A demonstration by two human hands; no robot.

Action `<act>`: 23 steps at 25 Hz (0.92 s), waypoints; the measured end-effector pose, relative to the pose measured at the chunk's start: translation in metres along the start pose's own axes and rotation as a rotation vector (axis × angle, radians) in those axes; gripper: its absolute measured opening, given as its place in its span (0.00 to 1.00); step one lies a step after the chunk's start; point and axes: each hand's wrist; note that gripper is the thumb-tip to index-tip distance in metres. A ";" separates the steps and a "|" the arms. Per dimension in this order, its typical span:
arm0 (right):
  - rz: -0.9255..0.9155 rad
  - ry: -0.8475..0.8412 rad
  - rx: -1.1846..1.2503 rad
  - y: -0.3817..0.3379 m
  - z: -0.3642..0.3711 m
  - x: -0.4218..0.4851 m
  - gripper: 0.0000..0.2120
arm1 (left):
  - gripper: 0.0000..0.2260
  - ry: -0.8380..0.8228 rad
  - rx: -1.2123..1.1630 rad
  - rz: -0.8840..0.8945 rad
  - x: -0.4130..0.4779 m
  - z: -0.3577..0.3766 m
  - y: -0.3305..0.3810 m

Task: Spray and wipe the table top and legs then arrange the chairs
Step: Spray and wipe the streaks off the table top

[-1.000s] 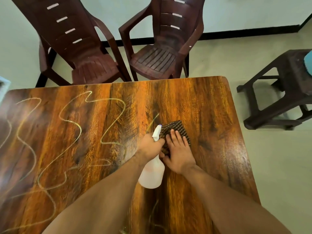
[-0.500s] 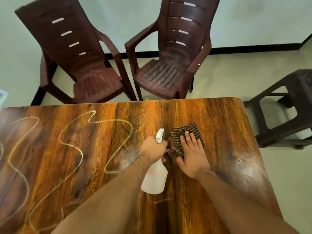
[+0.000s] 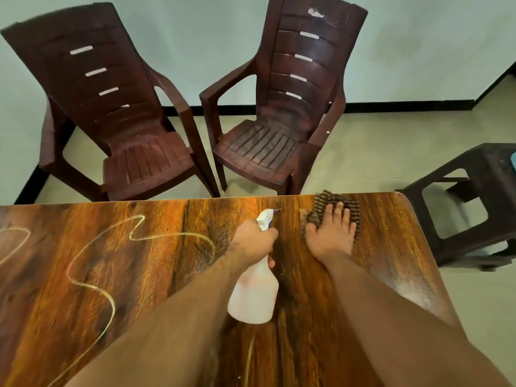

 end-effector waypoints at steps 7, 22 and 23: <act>-0.701 -0.101 -0.095 -0.011 -0.001 0.000 0.35 | 0.05 0.067 0.037 -0.008 0.023 -0.015 0.001; -0.663 -0.104 -0.203 -0.050 0.006 0.003 0.35 | 0.05 0.057 -0.024 -0.031 0.018 -0.058 -0.029; -0.468 -0.072 -0.178 -0.057 0.007 0.009 0.35 | 0.06 0.060 -0.022 -0.040 0.016 -0.059 -0.035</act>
Point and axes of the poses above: each hand's wrist, its own x-axis towards the middle knuckle, its own z-axis out of the palm, y = z × x, and after that the axes turned 2 degrees about y, right-handed
